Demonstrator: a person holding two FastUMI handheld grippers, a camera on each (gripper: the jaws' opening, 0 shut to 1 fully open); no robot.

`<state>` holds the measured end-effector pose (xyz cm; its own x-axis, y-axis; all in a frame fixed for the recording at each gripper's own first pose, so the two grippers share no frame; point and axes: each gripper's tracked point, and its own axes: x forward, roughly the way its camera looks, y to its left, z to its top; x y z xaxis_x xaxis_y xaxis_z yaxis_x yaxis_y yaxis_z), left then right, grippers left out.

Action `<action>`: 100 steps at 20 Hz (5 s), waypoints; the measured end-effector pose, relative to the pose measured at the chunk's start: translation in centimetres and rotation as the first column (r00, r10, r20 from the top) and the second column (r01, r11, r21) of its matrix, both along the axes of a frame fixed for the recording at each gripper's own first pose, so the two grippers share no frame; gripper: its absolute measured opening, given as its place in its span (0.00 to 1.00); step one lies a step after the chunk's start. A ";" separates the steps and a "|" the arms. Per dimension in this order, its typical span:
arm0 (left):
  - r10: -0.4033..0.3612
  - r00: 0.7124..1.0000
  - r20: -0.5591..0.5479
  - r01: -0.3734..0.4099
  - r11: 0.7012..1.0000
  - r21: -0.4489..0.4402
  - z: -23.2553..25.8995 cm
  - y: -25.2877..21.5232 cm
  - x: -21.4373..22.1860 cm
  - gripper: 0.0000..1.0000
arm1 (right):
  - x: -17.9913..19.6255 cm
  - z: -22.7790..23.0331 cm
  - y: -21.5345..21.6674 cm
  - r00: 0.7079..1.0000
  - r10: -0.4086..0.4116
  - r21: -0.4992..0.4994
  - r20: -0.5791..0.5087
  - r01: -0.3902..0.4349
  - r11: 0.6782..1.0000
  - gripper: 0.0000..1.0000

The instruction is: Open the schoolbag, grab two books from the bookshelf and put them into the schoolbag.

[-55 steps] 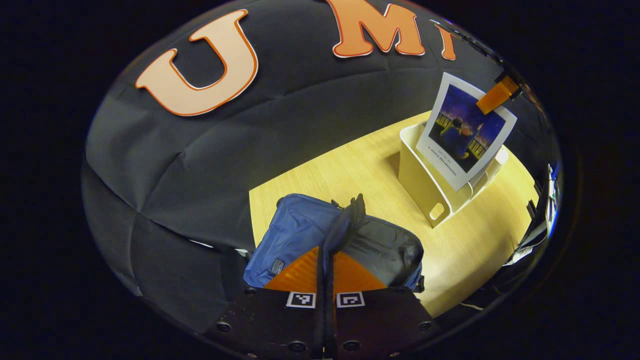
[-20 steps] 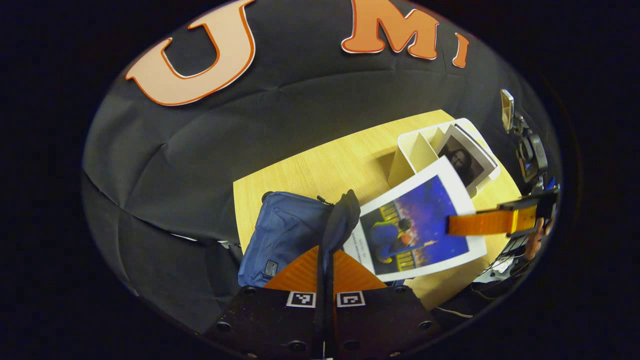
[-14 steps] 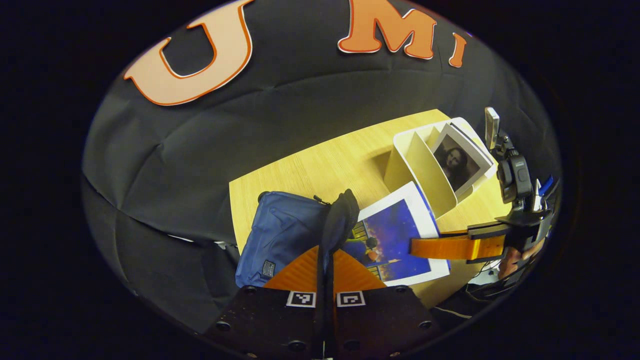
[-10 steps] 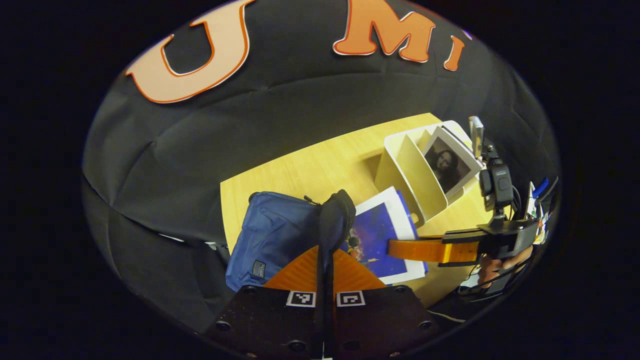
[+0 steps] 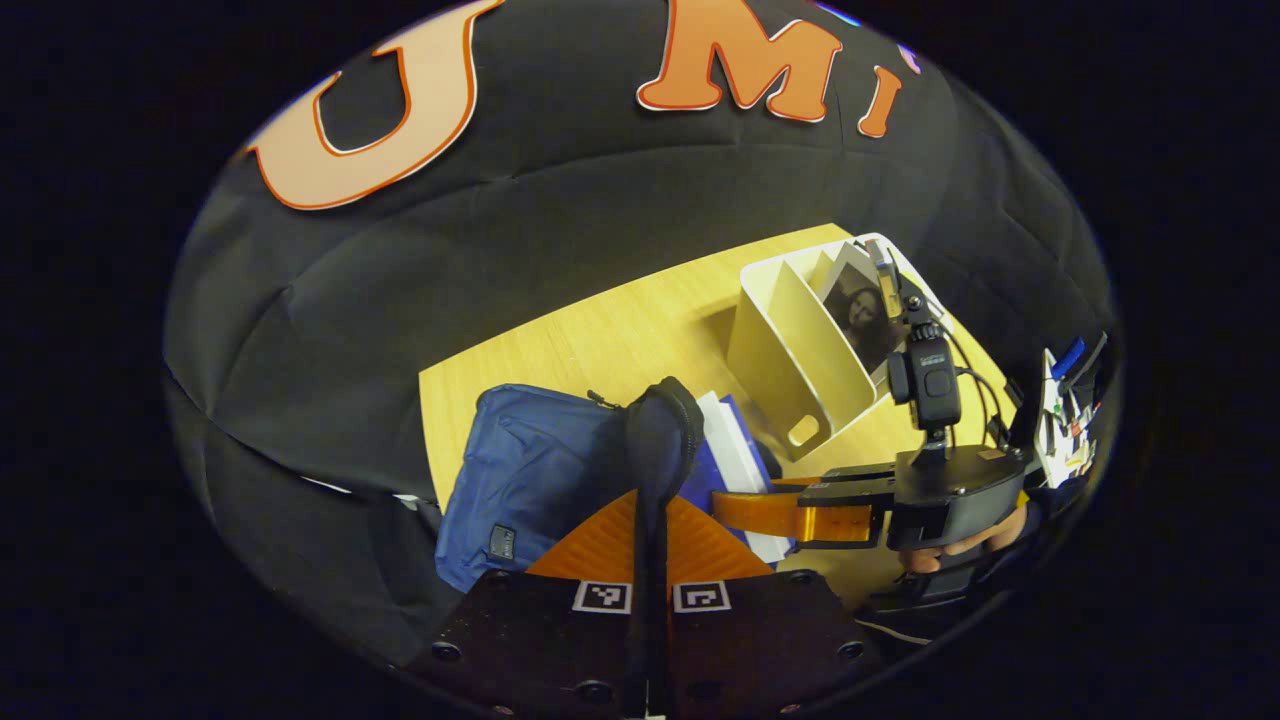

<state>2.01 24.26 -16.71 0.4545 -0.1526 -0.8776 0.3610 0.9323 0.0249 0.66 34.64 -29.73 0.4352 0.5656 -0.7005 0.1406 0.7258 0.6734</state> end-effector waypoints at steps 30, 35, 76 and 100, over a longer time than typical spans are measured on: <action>0.022 1.000 -0.014 -0.023 0.998 -0.058 -2.7 -2.1 -0.3 0.01 | -2.9 -0.8 -4.2 0.997 0.038 -0.093 -0.074 -0.045 0.995 0.96; 0.028 1.000 -0.015 -0.028 0.998 -0.054 -3.1 -2.5 -0.4 0.01 | -1.8 1.6 -7.8 0.999 0.051 -0.195 0.006 -0.048 0.980 0.97; 0.122 0.990 -0.069 -0.131 0.981 -0.142 -7.1 -4.5 -2.1 0.01 | 10.2 4.1 -31.9 0.965 0.151 -0.590 -0.215 -0.251 0.767 0.36; 0.112 0.993 -0.023 -0.114 0.983 -0.145 -6.2 -4.2 -2.6 0.01 | 6.2 19.1 -34.8 0.995 0.100 -0.541 0.013 -0.077 0.837 0.26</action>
